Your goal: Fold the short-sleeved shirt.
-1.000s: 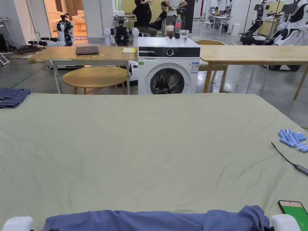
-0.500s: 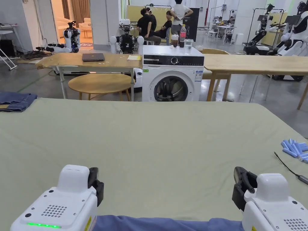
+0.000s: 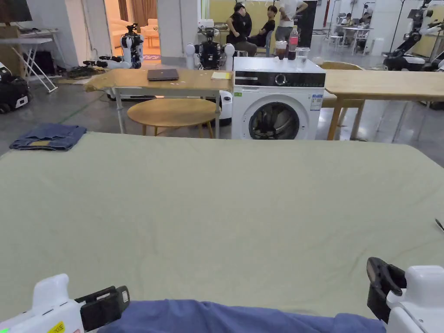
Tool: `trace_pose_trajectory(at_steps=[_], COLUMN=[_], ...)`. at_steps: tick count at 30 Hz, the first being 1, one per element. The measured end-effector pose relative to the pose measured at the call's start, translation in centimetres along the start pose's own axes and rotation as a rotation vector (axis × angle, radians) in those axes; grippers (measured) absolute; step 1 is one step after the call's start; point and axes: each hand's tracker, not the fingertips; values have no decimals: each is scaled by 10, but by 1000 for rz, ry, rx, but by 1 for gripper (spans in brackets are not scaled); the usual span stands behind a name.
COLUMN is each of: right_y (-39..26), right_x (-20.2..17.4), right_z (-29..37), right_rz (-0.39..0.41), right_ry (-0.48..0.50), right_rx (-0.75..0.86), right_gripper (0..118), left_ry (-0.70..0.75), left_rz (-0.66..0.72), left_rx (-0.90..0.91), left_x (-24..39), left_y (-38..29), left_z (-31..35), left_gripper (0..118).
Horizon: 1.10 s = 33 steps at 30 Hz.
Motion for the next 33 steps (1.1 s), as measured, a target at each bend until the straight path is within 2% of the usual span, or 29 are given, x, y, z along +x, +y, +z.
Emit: trace_pose_trajectory(at_steps=[6, 8, 9, 10, 12, 13, 14, 17, 18, 21, 25, 28, 31, 33], right_y=[-7, -7, -7, -7, -6, -6, -5, -5, -5, -5, -8, -10, -13, -15], right_x=[-10, -12, -12, -13, -13, -13, -14, -14, -14, -14, -12, -11, -14, -17], right_z=[-6, -6, -7, -7, -7, -8, -9, -9, -9, -8, -8, -9, -10, -12], right_rz=[-3, -4, -5, -5, -5, -7, -7, -5, -5, 11, 14, 7, 7, 9], right_ry=[17, 22, 22, 22, 22, 24, 24, 19, 19, 13, 11, 14, 22, 29], right_rx=[-37, -43, -45, -47, -49, -49, -50, -54, -57, -62, -70, -77, -87, -89], right_gripper=[0, 0, 0, 0, 0, 0, 0, 0, 0, 0, 0, 0, 0, 0], left_ry=[-169, -324, -412, -433, -551, -653, -670, -438, -392, -382, -196, -142, -43, 18], left_rz=[435, 592, 615, 586, 666, 734, 755, 608, 608, 693, 512, 410, 204, -46], left_rx=[-112, -180, -132, -92, -144, -201, -252, -249, -244, -106, -53, 2, 36, 42], left_x=[-74, -88, -85, -80, -67, -58, -48, -23, -21, -27, -36, -43, -21, 21], left_y=[-26, -46, -54, -51, -49, -53, -59, -71, -73, -73, -45, -20, 3, 9], left_z=[-27, -55, -59, -60, -70, -80, -89, -101, -102, -90, -74, -58, -38, -28], left_gripper=[117, 117, 118, 118, 116, 111, 101, 22, 11, 4, 4, 4, 4, 4])
